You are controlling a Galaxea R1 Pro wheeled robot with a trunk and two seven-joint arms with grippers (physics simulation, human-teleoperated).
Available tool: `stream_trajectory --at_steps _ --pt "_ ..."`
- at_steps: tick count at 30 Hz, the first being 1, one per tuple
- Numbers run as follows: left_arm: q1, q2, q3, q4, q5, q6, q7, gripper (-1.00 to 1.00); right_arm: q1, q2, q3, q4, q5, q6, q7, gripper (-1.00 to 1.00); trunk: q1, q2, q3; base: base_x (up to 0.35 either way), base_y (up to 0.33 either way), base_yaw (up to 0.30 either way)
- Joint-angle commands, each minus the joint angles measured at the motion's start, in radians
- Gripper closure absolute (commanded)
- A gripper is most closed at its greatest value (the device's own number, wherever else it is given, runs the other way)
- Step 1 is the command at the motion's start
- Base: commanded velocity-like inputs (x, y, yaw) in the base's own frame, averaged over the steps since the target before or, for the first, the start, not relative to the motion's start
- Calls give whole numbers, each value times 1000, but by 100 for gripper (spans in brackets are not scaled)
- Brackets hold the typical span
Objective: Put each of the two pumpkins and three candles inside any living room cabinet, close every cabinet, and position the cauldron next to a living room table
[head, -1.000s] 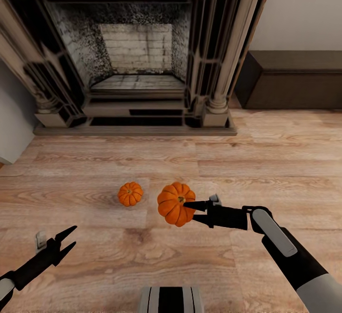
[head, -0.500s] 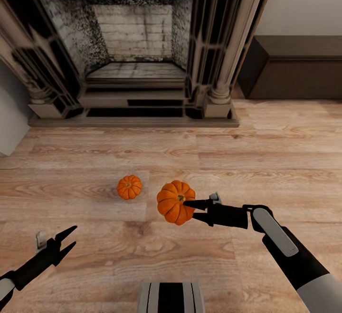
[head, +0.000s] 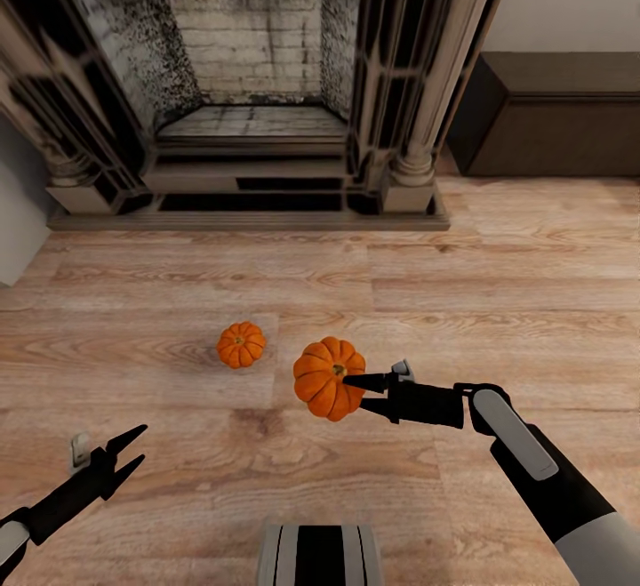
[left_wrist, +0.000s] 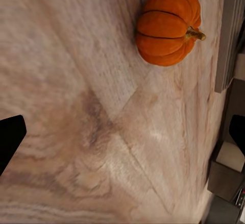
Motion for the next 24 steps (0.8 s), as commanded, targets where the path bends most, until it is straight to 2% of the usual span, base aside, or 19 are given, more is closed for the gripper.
stream_trajectory --at_steps 1,10,14,19,24 --pt "0 0 2 0 3 9 -1 -100 -1 -1 1 0 7 1 10 100 0 0 0 0 0 -79" --pt "0 0 1 1 3 10 -1 -100 -1 0 1 2 7 0 10 100 0 0 7 12 0 -139" --pt "0 0 0 1 3 10 -1 -100 -1 0 1 1 7 0 10 100 0 0 9 250 0 -118" --pt "0 0 0 1 3 10 -1 -100 -1 1 1 0 7 0 10 100 0 0 9 113 0 -16" --pt "0 0 0 1 1 9 0 -100 -1 0 0 0 7 0 10 100 0 0 9 254 0 -1"
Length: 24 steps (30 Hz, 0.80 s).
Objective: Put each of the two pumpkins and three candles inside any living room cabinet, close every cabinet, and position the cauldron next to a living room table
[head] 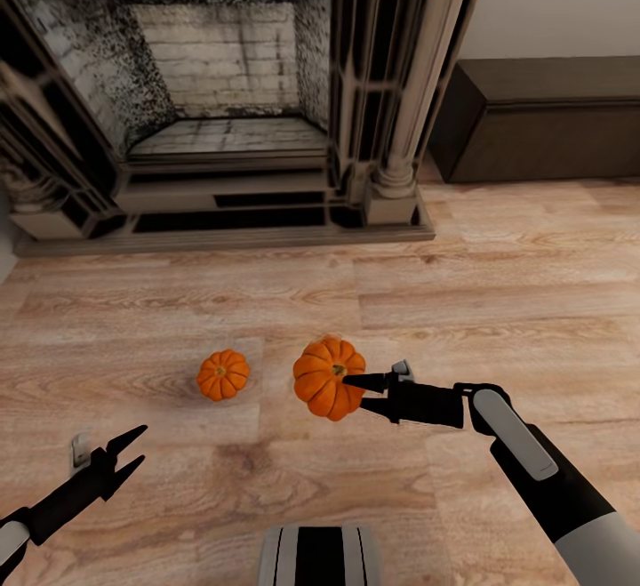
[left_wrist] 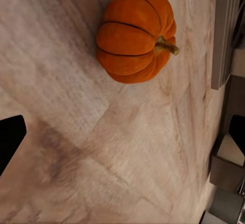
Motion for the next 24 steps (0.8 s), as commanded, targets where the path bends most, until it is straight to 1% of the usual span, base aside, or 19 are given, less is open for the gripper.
stream_trajectory --at_steps 1,5,8,11,12,13,15,17,18,19,20,24 --pt "0 0 2 0 3 9 -1 -100 -1 -1 1 0 5 1 10 100 0 0 -1 214 0 0" --pt "-1 -1 5 0 3 10 3 -100 0 -4 1 3 5 1 10 100 0 0 -1 81 0 0" --pt "-9 -3 5 -10 3 13 27 -100 3 -5 2 8 5 -1 9 100 0 0 -1 18 0 0" --pt "-34 -2 7 -88 13 23 96 -100 4 -5 2 10 6 -2 -8 100 0 0 -1 4 0 0" --pt "-41 -3 10 -129 18 28 143 -100 5 -4 3 12 5 -2 -32 100 0 0 -1 1 0 0" --pt "-48 -5 12 -149 21 31 173 -100 5 -2 3 13 4 -2 -51 100 0 0 -1 0 0 0" --pt "-64 -23 14 -169 23 35 221 -100 5 0 3 14 2 -2 -82 100 0 0 -1 0 0 0" --pt "-78 -50 14 -178 23 36 256 -100 5 1 4 11 3 -2 -96 100 0 0 -1 0 0 0" --pt "-81 -57 14 -179 23 36 265 -100 5 1 4 11 3 -2 -98 100 0 0 -1 0 0 0" --pt "-87 -70 14 -180 21 35 285 -100 5 2 4 10 4 -2 -101 100 0 0 -1 0 0 0" --pt "-95 -87 14 -177 20 34 319 -100 5 3 4 9 4 -2 -104 100 0 0 -1 0 0 0" --pt "-103 -102 14 -172 18 29 371 -100 5 3 4 7 5 -2 -107 100 0 0 -1 0 0 0"
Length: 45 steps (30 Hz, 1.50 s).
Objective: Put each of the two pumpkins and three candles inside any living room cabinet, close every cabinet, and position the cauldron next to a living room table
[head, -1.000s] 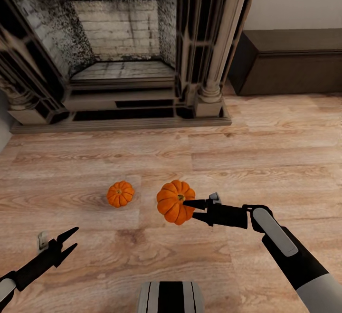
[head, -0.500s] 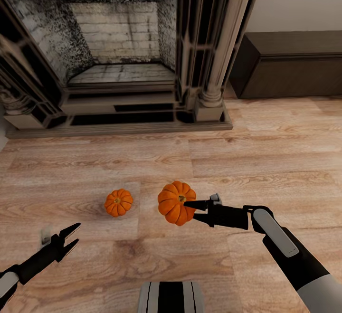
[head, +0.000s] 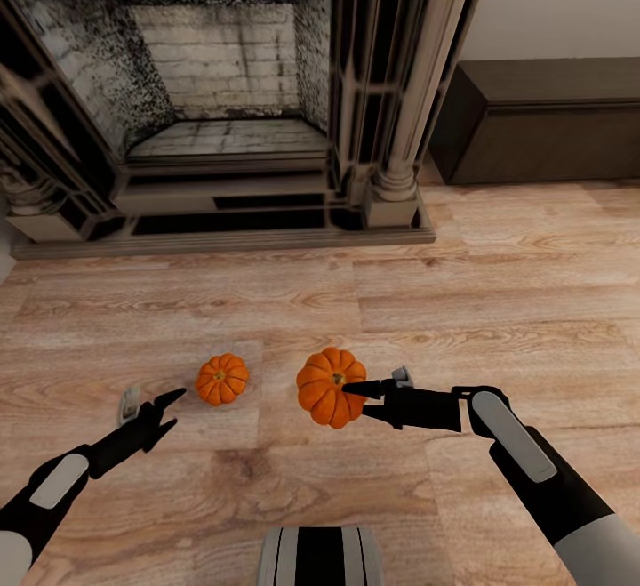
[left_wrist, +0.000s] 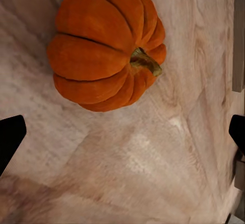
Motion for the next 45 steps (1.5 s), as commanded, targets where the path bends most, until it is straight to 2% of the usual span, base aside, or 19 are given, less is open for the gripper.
stream_trajectory --at_steps 1,5,8,11,12,16,19,21,24,26,29,33,45 --pt "-1 -2 2 1 3 7 6 -100 -1 -1 1 0 8 1 8 100 0 0 -1 0 0 0" --pt "-2 -13 1 2 -8 3 21 -100 0 -1 1 -6 7 1 -20 100 0 0 -1 0 0 0" --pt "-4 -34 0 -4 -12 -9 78 -100 0 -1 1 -9 7 1 -31 100 0 0 -1 0 0 0" --pt "-19 -63 0 -9 -12 -51 154 -100 -1 -1 0 -10 7 1 -33 100 0 0 -1 0 0 0" --pt "-35 -85 0 -6 -13 -78 204 -100 0 -3 -1 -10 7 1 -34 100 0 0 -1 0 0 0" --pt "-49 -141 -3 0 -14 -132 325 -100 -1 -3 -2 -10 7 1 -35 100 0 0 -1 0 0 0" --pt "-51 -158 -5 4 -20 -166 427 -100 -1 -1 -2 -10 8 1 -35 100 0 0 -1 0 0 0" --pt "-51 -162 -4 16 -42 -205 470 -100 -1 -1 -1 -9 8 0 -36 100 0 0 -1 0 0 0" --pt "-52 -163 -4 33 -54 -231 479 -100 -1 -1 -2 -7 9 -1 -36 100 0 0 -1 0 0 0" --pt "-52 -163 -4 40 -57 -238 452 -100 -1 -1 -3 -7 9 -1 -35 100 0 0 -1 0 0 0" --pt "-52 -160 -9 42 -62 -241 375 -100 -1 -2 -3 -7 9 -1 -35 100 0 0 -1 0 0 0" --pt "-52 -158 -11 43 -63 -244 329 -100 -1 -2 -3 -7 9 -1 -35 100 0 0 -1 23 0 0" --pt "-51 -147 -6 43 -63 -244 314 -100 0 -1 -3 -7 9 -6 -35 100 0 0 -1 115 0 0"
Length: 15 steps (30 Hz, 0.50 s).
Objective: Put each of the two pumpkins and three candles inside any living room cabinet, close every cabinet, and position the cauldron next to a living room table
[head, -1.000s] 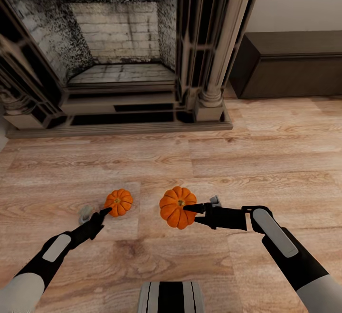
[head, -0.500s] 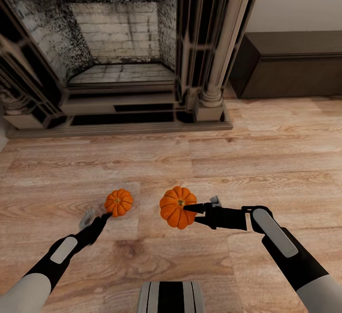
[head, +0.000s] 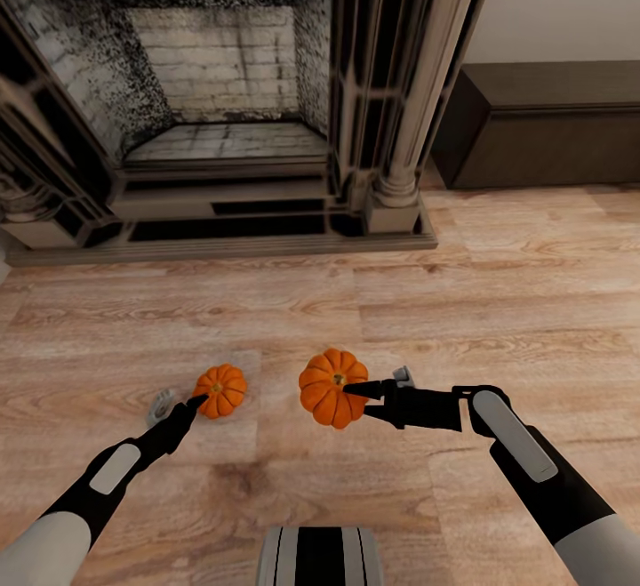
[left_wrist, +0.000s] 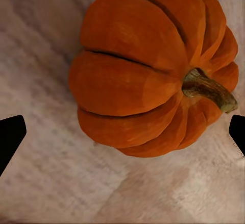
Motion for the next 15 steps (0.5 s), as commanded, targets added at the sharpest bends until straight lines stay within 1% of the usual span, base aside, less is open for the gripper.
stream_trajectory --at_steps 1,9,13,15 --pt "0 0 2 0 8 8 -1 -100 -1 -1 1 0 8 1 10 100 0 0 -1 81 0 0" --pt "0 4 7 -1 9 7 -3 -100 -1 0 2 0 8 -1 10 100 0 0 -1 18 0 0" --pt "0 11 7 -2 10 8 -3 -100 -1 0 2 0 8 -1 9 100 0 0 -1 1 0 0" --pt "0 13 8 -2 10 8 -3 -100 -1 0 2 0 8 -1 9 100 1 -1 -8 0 0 0"
